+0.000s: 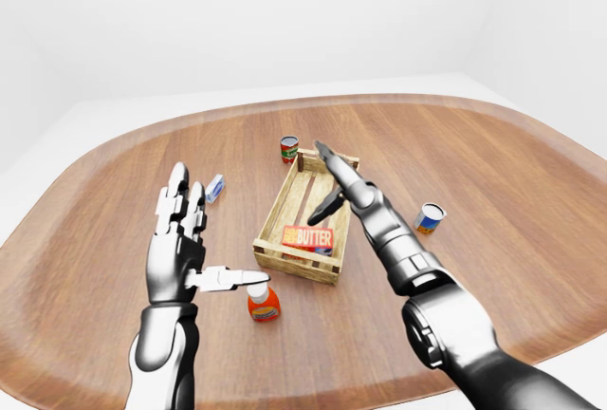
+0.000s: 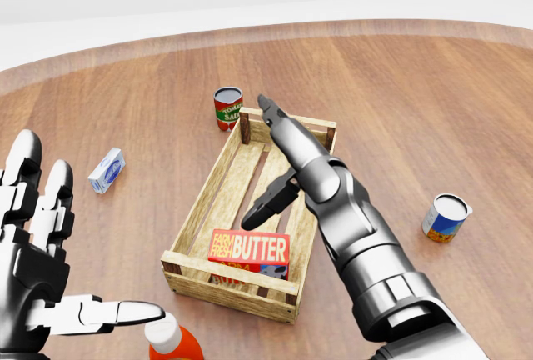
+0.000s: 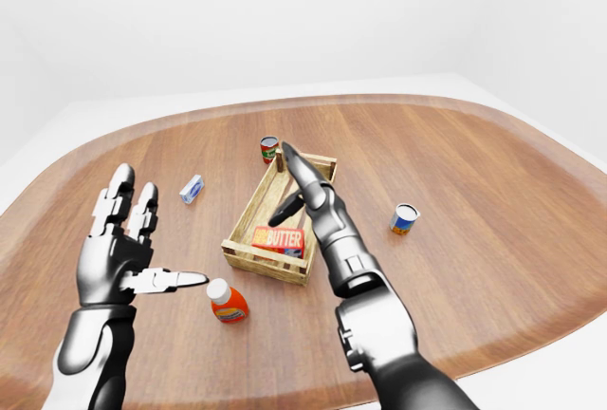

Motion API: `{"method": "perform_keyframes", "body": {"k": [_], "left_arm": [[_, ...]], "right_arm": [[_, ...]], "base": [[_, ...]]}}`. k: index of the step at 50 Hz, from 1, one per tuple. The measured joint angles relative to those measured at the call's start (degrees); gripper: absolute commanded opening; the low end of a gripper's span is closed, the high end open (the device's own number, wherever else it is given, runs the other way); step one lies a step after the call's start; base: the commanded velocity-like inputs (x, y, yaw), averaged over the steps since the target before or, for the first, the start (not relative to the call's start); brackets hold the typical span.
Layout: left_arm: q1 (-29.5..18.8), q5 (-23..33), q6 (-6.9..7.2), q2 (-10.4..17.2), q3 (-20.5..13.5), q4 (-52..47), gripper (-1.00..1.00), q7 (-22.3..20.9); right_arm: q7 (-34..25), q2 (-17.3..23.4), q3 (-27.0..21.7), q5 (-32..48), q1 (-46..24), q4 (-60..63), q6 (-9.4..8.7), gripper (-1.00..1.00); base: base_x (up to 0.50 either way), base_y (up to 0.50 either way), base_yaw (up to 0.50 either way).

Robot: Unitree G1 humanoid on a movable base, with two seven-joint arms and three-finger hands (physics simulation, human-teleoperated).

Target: Pick up the butter and put it in the tray.

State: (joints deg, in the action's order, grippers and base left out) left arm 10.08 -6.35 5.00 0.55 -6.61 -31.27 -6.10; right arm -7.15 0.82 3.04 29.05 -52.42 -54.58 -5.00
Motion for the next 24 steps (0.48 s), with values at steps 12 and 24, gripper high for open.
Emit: {"method": "perform_keyframes", "body": {"k": [12, 24], "left_arm": [[-0.02, 0.01, 0.00, 0.00, -0.03, 0.09, 1.00, -0.06], [-0.20, 0.05, 0.00, 0.05, -0.06, 0.47, 1.00, -0.06]], "right_arm": [[-7.49, 0.35, 2.49, -0.96, 12.02, 34.27, 0.00, 1.00], [-12.19, -0.24, 5.46, 0.28, 29.45, 69.73, 0.00, 1.00]], "base": [[0.00, 0.00, 0.00], [0.00, 0.00, 0.00]]}}
